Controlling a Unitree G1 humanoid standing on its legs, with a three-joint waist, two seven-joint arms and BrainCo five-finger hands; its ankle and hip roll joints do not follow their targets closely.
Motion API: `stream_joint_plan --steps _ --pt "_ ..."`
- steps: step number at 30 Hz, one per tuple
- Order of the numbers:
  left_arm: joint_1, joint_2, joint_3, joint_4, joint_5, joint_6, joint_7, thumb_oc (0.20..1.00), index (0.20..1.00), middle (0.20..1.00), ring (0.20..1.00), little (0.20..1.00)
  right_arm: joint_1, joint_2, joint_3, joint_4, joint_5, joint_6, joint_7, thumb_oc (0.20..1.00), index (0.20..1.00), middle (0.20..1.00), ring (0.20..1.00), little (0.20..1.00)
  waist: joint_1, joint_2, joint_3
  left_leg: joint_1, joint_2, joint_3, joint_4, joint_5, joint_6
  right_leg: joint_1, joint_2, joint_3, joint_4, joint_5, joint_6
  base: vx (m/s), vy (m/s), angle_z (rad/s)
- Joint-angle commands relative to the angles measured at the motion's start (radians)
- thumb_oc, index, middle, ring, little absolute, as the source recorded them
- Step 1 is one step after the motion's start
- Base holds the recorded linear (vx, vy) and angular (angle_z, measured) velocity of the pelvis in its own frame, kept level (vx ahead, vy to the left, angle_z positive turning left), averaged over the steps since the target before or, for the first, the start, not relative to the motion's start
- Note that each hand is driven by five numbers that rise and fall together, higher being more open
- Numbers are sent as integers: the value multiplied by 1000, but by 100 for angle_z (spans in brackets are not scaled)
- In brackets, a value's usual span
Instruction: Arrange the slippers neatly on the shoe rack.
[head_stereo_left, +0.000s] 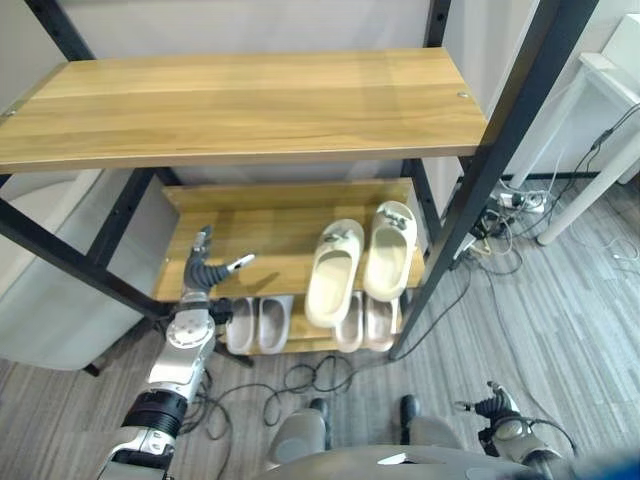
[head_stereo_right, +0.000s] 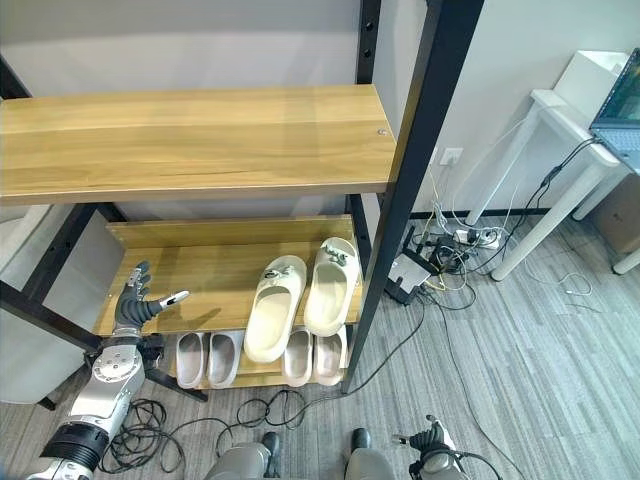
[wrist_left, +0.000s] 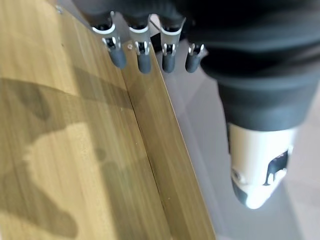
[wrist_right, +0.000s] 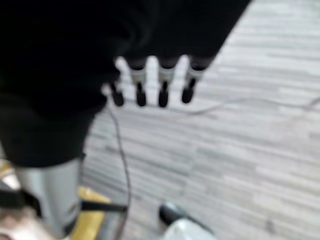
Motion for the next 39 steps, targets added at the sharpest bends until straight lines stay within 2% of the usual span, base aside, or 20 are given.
stream_joint_plan --steps 1,5,11,15,19,22,25,30,33,35,39 --pt "-14 48 42 -51 102 -25 31 1000 1000 1000 1000 1000 12 -16 1 7 -19 -12 1 1000 1000 1000 1000 1000 -10 13 -19 -6 -35 29 1 -23 16 56 -35 -4 5 -51 65 0 0 0" --pt "-30 65 43 -38 151 -16 47 1000 1000 1000 1000 1000 21 -12 9 3 -24 -14 7 1000 1000 1000 1000 1000 -14 13 -19 -6 -32 29 -18 -11 11 49 -33 -7 18 -61 64 -18 -10 1" --pt "6 105 33 -131 249 -9 34 1000 1000 1000 1000 1000 13 -15 16 -5 -43 -11 3 1000 1000 1000 1000 1000 -11 19 -7 -20 -33 27 -14 -9 12 26 -34 -6 41 -66 63 -36 -10 1" --pt "46 133 23 -176 335 -29 36 1000 1000 1000 1000 1000 -5 -31 16 -10 -66 -15 -4 1000 1000 1000 1000 1000 -6 23 3 -29 -32 25 1 -11 13 12 -35 -5 69 -77 60 -50 -24 0" --pt "70 196 -33 -213 432 -72 37 1000 1000 1000 1000 1000 -33 -55 14 -18 -85 -31 -25 1000 1000 1000 1000 1000 -10 34 22 -43 -30 29 12 -12 12 -12 -37 -1 99 -82 59 -54 -12 -2" --pt "74 202 -43 -223 416 -79 28 1000 1000 1000 1000 1000 -39 -59 17 -16 -86 -32 -28 1000 1000 1000 1000 1000 -10 37 25 -54 -29 30 19 -12 13 -24 -38 0 110 -82 59 -49 2 0" --pt "111 243 -56 -313 317 -120 -27 1000 1000 1000 1000 1000 -49 -63 23 -9 -84 -26 -27 1000 1000 1000 1000 1000 -9 57 54 -93 -31 25 56 -10 14 -65 -41 5 154 -87 57 -115 6 2" --pt "155 297 -52 -405 230 -146 -97 1000 1000 1000 1000 1000 -53 -61 27 -9 -86 -26 -26 1000 1000 1000 1000 1000 -9 71 72 -126 -36 20 82 -8 15 -99 -46 11 193 -96 56 -80 2 6" --pt "188 348 -45 -459 175 -153 -150 1000 1000 1000 1000 1000 -53 -60 29 -12 -90 -26 -26 1000 1000 1000 1000 1000 -8 83 82 -141 -40 19 99 -8 16 -115 -49 13 219 -102 57 -45 0 3" --pt "220 424 -43 -513 163 -161 -190 1000 1000 1000 1000 1000 -54 -60 34 -19 -92 -29 -23 1000 1000 1000 1000 1000 -5 91 90 -150 -39 17 117 -11 17 -124 -52 14 239 -108 57 -45 -2 6" --pt "249 467 -55 -585 137 -175 -223 1000 1000 1000 1000 1000 -60 -53 47 -18 -101 -32 -28 1000 1000 1000 1000 1000 -4 96 100 -162 -39 14 139 -17 19 -138 -54 15 268 -117 56 -33 -6 4"
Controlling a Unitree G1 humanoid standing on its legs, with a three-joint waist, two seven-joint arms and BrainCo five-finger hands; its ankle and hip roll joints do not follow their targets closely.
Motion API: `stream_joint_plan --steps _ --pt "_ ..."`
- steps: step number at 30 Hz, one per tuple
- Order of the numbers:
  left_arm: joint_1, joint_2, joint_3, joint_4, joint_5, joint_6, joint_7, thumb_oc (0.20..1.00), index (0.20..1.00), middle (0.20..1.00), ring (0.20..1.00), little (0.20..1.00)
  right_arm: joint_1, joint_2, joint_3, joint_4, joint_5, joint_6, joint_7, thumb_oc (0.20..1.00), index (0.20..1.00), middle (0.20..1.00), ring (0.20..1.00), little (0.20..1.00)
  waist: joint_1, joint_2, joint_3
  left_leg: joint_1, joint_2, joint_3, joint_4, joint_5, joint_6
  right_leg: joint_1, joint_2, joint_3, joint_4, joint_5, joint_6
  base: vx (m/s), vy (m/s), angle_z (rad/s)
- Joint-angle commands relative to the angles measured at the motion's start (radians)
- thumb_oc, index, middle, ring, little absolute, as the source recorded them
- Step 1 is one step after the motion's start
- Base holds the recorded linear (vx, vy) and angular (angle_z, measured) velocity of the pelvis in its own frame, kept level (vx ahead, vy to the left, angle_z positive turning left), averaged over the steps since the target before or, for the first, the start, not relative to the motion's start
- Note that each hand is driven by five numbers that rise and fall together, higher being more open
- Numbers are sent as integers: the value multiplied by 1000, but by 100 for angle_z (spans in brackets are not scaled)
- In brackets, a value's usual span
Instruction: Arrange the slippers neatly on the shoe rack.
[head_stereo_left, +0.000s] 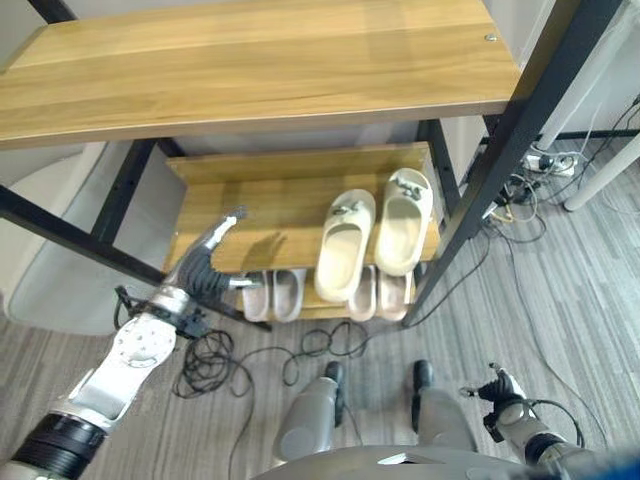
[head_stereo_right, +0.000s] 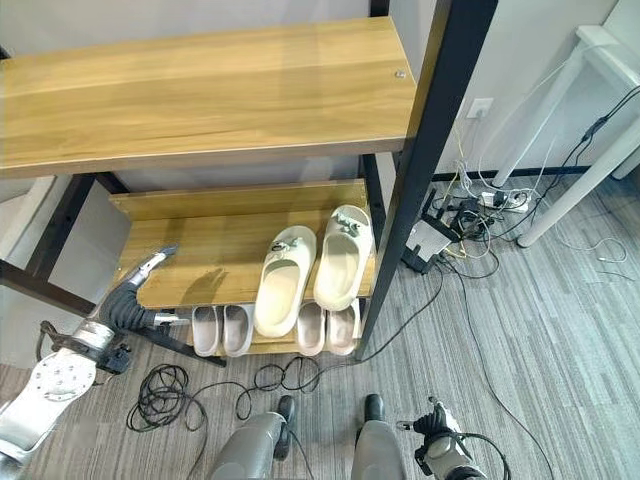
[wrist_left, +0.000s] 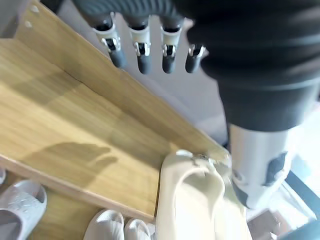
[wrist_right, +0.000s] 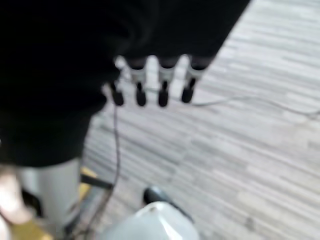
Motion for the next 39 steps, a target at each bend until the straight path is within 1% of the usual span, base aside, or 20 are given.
stream_joint_plan --steps 1,2,3,4,8,11,12,13,14,15,16,17,18,19,20,22,23,28,34,39 --pt "34 28 25 -115 -41 -66 -23 1000 1000 1000 1000 1000 16 -14 12 -33 -29 -21 -17 1000 1000 1000 1000 1000 -5 9 -24 -20 -7 36 11 -8 5 -15 -26 20 155 -112 43 -36 -11 0" --pt "41 44 25 -131 -26 -69 -23 1000 1000 1000 1000 1000 15 -13 13 -32 -30 -21 -18 1000 1000 1000 1000 1000 -5 10 -22 -25 -8 35 20 -10 6 -19 -25 22 162 -114 43 -32 -9 3" --pt "35 79 -2 -147 58 -74 1 1000 1000 1000 1000 1000 10 -12 13 -25 -26 -25 -23 1000 1000 1000 1000 1000 -6 10 -14 -30 -10 33 31 -15 6 -23 -27 20 175 -120 42 -32 -9 5" --pt "33 79 -5 -146 61 -75 3 1000 1000 1000 1000 1000 9 -12 12 -25 -26 -26 -23 1000 1000 1000 1000 1000 -5 10 -13 -30 -10 33 32 -16 6 -23 -27 20 176 -121 42 -29 -15 6" --pt "-11 70 -89 -137 229 -86 92 1000 1000 1000 1000 1000 -17 -16 19 -9 -31 -27 -53 1000 1000 1000 1000 1000 -7 11 1 -43 -12 32 34 -16 4 -44 -31 21 193 -126 41 -27 -9 1" --pt "-103 40 -214 -106 411 -99 169 1000 1000 1000 1000 1000 -43 -23 26 4 -39 -32 -86 1000 1000 1000 1000 1000 -13 12 11 -60 -15 33 33 -12 1 -68 -34 25 202 -129 39 -52 -5 8" --pt "-176 13 -310 -64 528 -94 240 1000 1000 1000 1000 1000 -63 -29 30 8 -39 -37 -108 1000 1000 1000 1000 1000 -16 16 16 -72 -17 36 33 -10 2 -88 -35 29 213 -130 38 -59 18 11" --pt "-214 -4 -360 -40 597 -83 282 1000 1000 1000 1000 1000 -72 -29 34 7 -37 -40 -119 1000 1000 1000 1000 1000 -21 19 18 -77 -17 41 33 -9 1 -97 -36 31 216 -132 37 -44 16 5" --pt "-225 -10 -373 -28 606 -84 292 1000 1000 1000 1000 1000 -72 -30 31 8 -37 -40 -120 1000 1000 1000 1000 1000 -17 20 18 -78 -17 41 33 -9 1 -99 -37 31 218 -132 37 -34 13 -9" --pt "-252 -25 -407 -3 660 -69 321 1000 1000 1000 1000 1000 -77 -30 33 5 -37 -43 -129 1000 1000 1000 1000 1000 -18 21 19 -83 -17 43 34 -9 2 -105 -37 35 219 -133 36 -40 16 -13" --pt "-293 -51 -457 41 784 -27 374 1000 1000 1000 1000 1000 -80 -29 41 -2 -41 -49 -146 1000 1000 1000 1000 1000 -28 25 24 -92 -17 47 32 -6 3 -119 -35 42 225 -134 33 -56 20 -16" --pt "-312 -70 -478 74 838 -7 401 1000 1000 1000 1000 1000 -79 -32 40 -5 -43 -52 -155 1000 1000 1000 1000 1000 -30 27 24 -97 -18 50 32 -5 3 -125 -35 45 228 -135 32 -54 20 -10" --pt "-330 -91 -492 111 893 23 428 1000 1000 1000 1000 1000 -78 -31 42 -10 -49 -53 -166 1000 1000 1000 1000 1000 -32 30 25 -101 -17 53 30 -3 3 -134 -34 49 232 -136 30 -31 6 -10" --pt "-335 -97 -497 120 901 24 436 1000 1000 1000 1000 1000 -78 -33 41 -11 -49 -53 -167 1000 1000 1000 1000 1000 -31 31 25 -103 -17 54 31 -3 3 -136 -34 50 233 -137 30 -26 3 -16" --pt "-349 -120 -512 158 951 52 462 1000 1000 1000 1000 1000 -79 -38 43 -18 -61 -56 -178 1000 1000 1000 1000 1000 -34 33 25 -107 -17 57 29 -3 3 -143 -33 53 234 -137 29 -26 0 -19" --pt "-368 -174 -515 237 1019 114 513 1000 1000 1000 1000 1000 -81 -46 42 -38 -79 -60 -206 1000 1000 1000 1000 1000 -39 37 26 -116 -18 60 27 1 3 -157 -33 57 238 -137 26 -29 -1 0" --pt "-375 -207 -498 288 1059 162 548 1000 1000 1000 1000 1000 -79 -60 33 -56 -95 -58 -231 1000 1000 1000 1000 1000 -42 42 25 -119 -18 60 21 4 3 -165 -29 62 238 -138 24 0 0 0" --pt "-391 -270 -445 354 1094 245 601 1000 1000 1000 1000 1000 -44 -99 -5 -142 -120 -58 -283 1000 1000 1000 1000 1000 -59 57 28 -126 -16 60 -3 15 2 -179 -23 70 232 -140 20 -4 -5 -2" --pt "-422 -324 -443 441 1096 291 611 1000 1000 1000 1000 1000 -17 -113 -19 -202 -138 -52 -303 1000 1000 1000 1000 1000 -72 60 27 -128 -13 65 -40 34 -3 -186 -15 73 213 -140 16 1 -9 -7" --pt "-489 -382 -420 497 1042 334 636 1000 1000 1000 1000 1000 -4 -104 -8 -233 -133 -48 -310 1000 1000 1000 1000 1000 -88 61 31 -125 -8 65 -77 54 -8 -191 -3 80 197 -137 12 3 -11 -6"
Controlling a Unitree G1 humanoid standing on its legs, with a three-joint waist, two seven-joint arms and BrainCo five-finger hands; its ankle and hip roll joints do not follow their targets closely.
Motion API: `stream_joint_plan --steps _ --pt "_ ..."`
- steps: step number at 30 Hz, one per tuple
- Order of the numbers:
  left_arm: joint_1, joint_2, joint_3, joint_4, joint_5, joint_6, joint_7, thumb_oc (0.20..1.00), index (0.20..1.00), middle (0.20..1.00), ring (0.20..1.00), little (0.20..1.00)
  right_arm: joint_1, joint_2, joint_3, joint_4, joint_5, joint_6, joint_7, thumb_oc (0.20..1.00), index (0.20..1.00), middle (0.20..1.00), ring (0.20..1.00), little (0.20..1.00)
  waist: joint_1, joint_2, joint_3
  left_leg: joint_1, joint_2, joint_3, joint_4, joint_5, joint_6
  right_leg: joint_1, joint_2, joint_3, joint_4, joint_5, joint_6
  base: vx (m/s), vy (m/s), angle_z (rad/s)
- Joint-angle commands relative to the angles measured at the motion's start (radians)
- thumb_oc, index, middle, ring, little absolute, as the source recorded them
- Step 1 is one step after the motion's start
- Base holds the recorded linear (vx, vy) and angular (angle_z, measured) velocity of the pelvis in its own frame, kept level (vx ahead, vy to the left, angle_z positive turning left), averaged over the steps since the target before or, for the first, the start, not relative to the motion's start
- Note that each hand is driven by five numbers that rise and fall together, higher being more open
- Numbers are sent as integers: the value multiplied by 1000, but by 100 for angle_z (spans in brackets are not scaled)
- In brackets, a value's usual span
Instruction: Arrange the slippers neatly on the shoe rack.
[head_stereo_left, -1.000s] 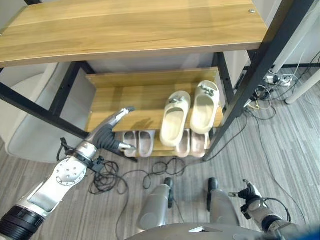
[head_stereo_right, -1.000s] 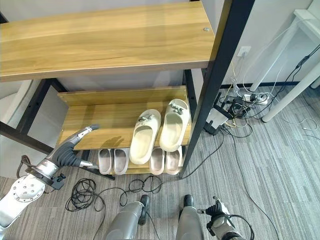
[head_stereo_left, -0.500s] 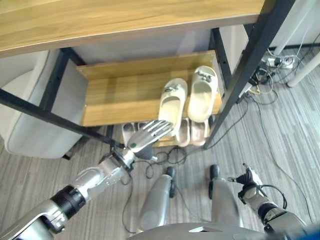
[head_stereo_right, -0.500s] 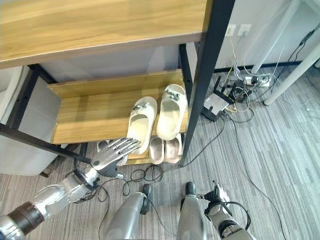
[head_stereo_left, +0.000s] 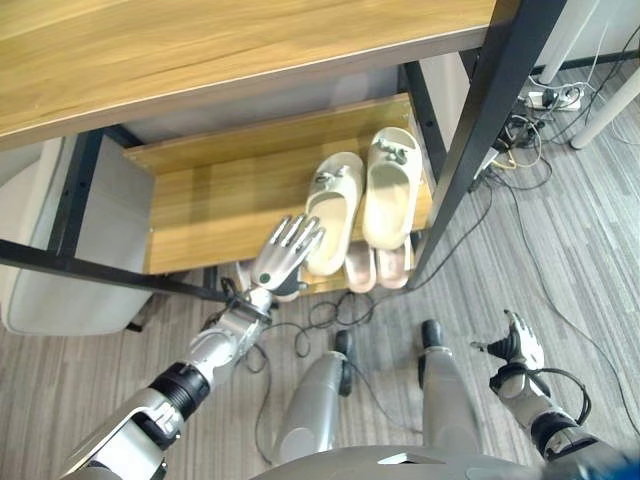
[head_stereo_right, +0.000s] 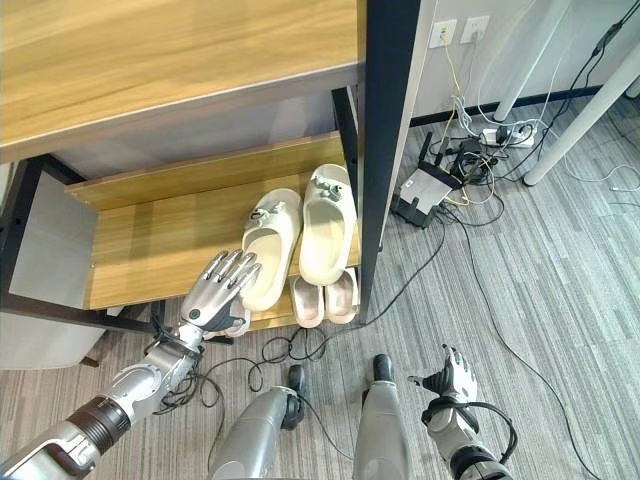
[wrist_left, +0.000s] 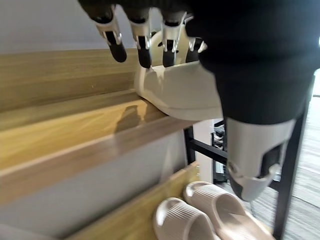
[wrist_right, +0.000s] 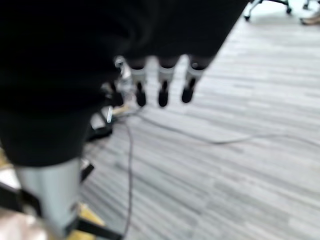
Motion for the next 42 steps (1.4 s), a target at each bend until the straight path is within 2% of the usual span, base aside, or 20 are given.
stream_joint_plan --steps 1,8,14,19,28,35,39,42 --pt "-48 -27 43 -13 -27 32 25 1000 1000 1000 1000 1000 18 -39 0 -52 -6 -7 -29 1000 1000 1000 1000 1000 -25 22 -5 27 2 11 -125 54 -21 16 -1 13 85 -109 8 11 -33 -2" --pt "-95 -51 32 -18 -71 14 13 1000 1000 1000 1000 1000 4 -26 16 -31 26 -7 -20 1000 1000 1000 1000 1000 -32 14 0 37 12 15 -120 49 -23 19 8 20 90 -108 3 11 -24 -6" --pt "-92 -55 39 -137 -155 -61 -18 1000 1000 1000 1000 1000 7 -8 28 -12 52 -8 -10 1000 1000 1000 1000 1000 -33 9 5 47 19 21 -110 43 -24 27 16 28 94 -109 -1 0 0 0" --pt "-83 -70 49 -165 -227 -91 -37 1000 1000 1000 1000 1000 -10 0 38 0 70 -4 2 1000 1000 1000 1000 1000 -31 2 1 56 23 20 -108 40 -25 39 20 30 88 -107 -2 4 -15 -4" --pt "-69 -97 66 -164 -318 -103 -52 1000 1000 1000 1000 1000 -24 20 54 5 103 -9 25 1000 1000 1000 1000 1000 -26 -13 -2 61 29 15 -108 43 -26 49 27 24 82 -105 -7 -1 -4 -1" --pt "-67 -135 48 -160 -375 -112 -61 1000 1000 1000 1000 1000 -31 26 70 -15 103 -8 24 1000 1000 1000 1000 1000 -21 -42 -11 77 36 9 -116 46 -28 75 31 18 66 -105 -8 7 -31 2" --pt "-64 -125 46 -170 -375 -118 -69 1000 1000 1000 1000 1000 -34 28 69 -10 105 -7 24 1000 1000 1000 1000 1000 -18 -46 -14 81 38 8 -116 45 -28 81 30 16 61 -103 -7 1 -6 -1" --pt "-42 -73 94 -242 -375 -135 -83 1000 1000 1000 1000 1000 -22 31 60 -9 105 -6 28 1000 1000 1000 1000 1000 -12 -45 -17 86 40 9 -113 42 -27 90 31 15 58 -102 -8 -1 -1 -1"
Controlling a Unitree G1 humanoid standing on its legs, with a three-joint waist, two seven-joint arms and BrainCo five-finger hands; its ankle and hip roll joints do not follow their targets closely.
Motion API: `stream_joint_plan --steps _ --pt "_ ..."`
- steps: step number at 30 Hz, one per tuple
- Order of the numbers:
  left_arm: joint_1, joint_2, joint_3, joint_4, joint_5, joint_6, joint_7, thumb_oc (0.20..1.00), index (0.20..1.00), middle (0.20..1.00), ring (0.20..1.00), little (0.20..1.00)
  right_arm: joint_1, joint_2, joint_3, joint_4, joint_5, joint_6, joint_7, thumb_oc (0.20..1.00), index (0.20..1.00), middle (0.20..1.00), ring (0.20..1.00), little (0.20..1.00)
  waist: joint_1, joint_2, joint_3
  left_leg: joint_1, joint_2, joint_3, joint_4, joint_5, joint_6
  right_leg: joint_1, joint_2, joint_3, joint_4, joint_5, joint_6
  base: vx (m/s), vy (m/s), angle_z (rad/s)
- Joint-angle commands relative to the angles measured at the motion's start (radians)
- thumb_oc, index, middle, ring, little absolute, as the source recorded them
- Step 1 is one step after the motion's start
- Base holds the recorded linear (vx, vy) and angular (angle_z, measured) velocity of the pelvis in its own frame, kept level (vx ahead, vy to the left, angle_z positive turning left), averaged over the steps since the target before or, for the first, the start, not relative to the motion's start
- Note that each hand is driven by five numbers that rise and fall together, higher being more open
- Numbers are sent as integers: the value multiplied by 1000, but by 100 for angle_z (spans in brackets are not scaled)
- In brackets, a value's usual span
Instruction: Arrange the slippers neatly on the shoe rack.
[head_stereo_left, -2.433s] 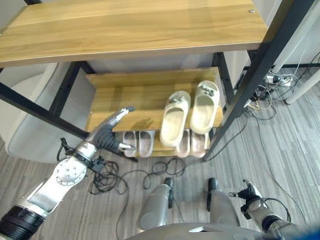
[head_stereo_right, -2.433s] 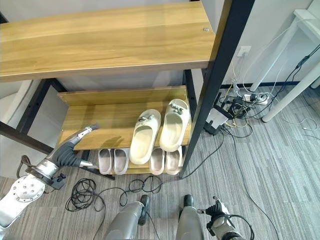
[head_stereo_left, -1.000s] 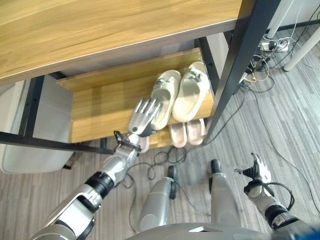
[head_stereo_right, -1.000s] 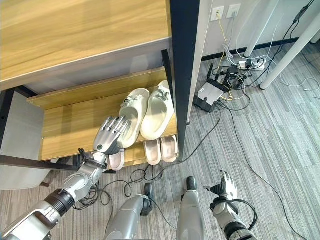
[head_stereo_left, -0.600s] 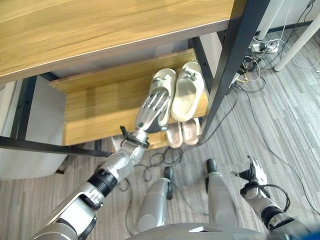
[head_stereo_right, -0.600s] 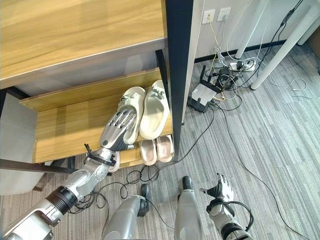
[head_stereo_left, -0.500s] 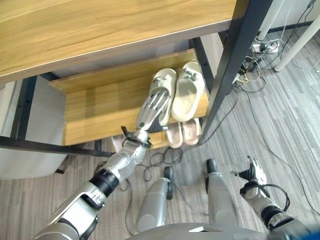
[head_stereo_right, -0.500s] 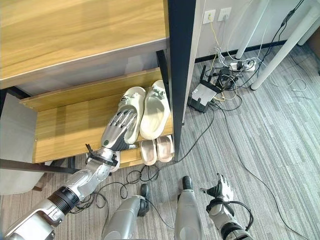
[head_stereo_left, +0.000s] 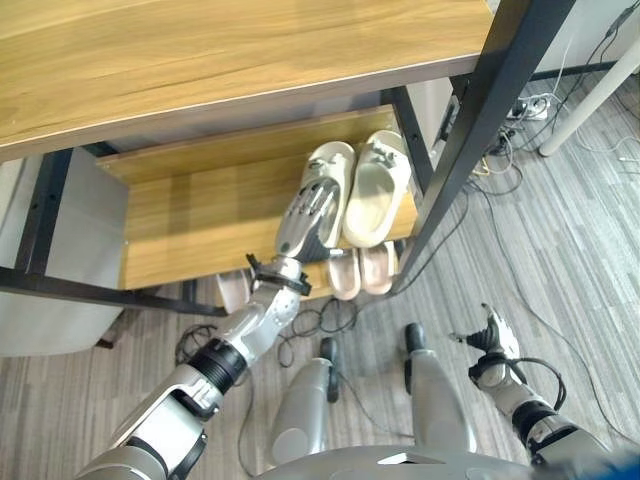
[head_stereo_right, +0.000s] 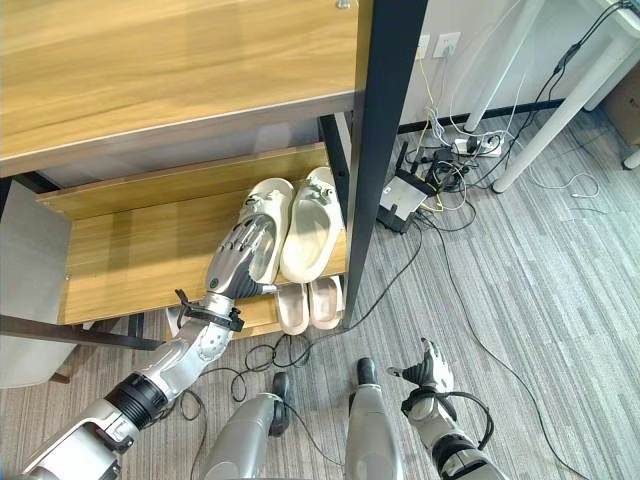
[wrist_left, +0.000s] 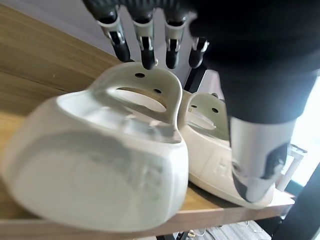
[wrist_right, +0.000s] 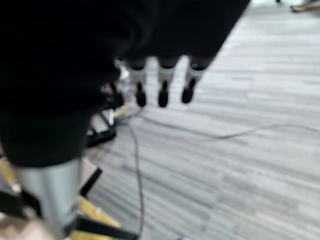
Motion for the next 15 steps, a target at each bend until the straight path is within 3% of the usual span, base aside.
stream_joint_plan --steps 1,8,15 --pt "40 61 83 -156 -18 -62 0 1000 1000 1000 1000 1000 43 -31 -10 -39 13 -8 -12 1000 1000 1000 1000 1000 6 28 -36 4 19 -11 -93 57 -28 17 13 1 87 -104 -3 0 0 0" --pt "152 134 209 -270 -98 -115 -49 1000 1000 1000 1000 1000 59 -26 -30 -40 6 -1 2 1000 1000 1000 1000 1000 20 40 -46 10 21 -9 -97 60 -29 26 13 -5 84 -105 -2 0 0 0" --pt "254 96 287 -271 -327 -117 -159 1000 1000 1000 1000 1000 60 -36 -40 -77 1 22 30 1000 1000 1000 1000 1000 29 46 -53 9 20 -17 -108 74 -30 32 16 -11 79 -103 -4 1 -2 2"
